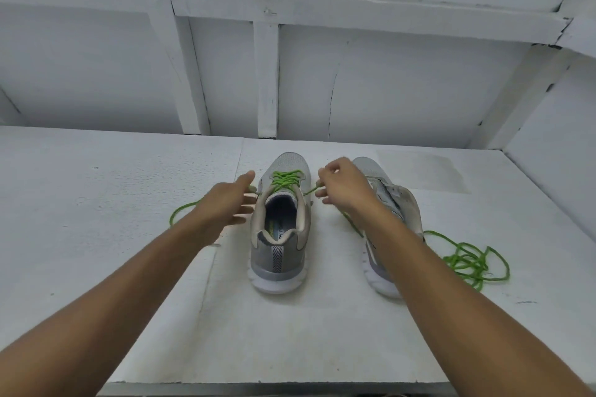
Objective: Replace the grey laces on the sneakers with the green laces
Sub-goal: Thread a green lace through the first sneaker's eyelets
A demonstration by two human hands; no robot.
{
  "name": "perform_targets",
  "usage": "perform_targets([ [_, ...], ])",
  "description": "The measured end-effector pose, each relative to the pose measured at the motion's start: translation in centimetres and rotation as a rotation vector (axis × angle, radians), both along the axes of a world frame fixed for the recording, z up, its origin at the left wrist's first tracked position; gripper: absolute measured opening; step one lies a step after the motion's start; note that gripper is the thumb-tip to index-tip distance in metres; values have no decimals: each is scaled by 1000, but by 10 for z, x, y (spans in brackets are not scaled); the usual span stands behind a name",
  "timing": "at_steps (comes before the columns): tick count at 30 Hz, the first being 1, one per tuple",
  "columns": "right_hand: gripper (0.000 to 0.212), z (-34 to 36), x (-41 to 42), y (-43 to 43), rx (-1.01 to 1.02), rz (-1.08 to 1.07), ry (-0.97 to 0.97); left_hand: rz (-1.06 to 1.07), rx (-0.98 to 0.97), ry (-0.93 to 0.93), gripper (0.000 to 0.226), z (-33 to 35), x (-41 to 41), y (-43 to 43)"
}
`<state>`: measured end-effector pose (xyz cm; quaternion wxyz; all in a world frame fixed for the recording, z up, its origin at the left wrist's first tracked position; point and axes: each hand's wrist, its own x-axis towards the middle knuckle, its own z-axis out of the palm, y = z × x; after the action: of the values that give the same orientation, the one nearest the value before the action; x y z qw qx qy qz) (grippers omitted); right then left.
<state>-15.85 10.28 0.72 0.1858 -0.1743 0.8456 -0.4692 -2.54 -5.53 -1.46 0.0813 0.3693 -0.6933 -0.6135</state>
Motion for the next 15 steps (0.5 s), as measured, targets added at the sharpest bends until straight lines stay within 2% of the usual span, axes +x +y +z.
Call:
perform_targets([
  [1,29,5,-5,-4,-38,-11,-22,29,106,52,33,6,-6,-4],
  [3,45,16,-11,-13,-125,-19,-105,62,172,146,17,20,-17,-12],
  [5,33,30,-15,-22,-211,-23,-234,53,144,217,14,37,-29,-20],
  [7,8,40,-13,-30,-192,28,-310,-21,-22,260,14,56,-39,-26],
  [11,8,52,-3,-42,-113,249,-325,-297,-468,272,27,93,-55,-33],
  [13,10,55,4,-45,-127,325,-328,-437,-553,223,33,104,-60,-32],
  [15,5,57,8,-45,-153,350,-296,-549,-501,171,38,107,-63,-29],
])
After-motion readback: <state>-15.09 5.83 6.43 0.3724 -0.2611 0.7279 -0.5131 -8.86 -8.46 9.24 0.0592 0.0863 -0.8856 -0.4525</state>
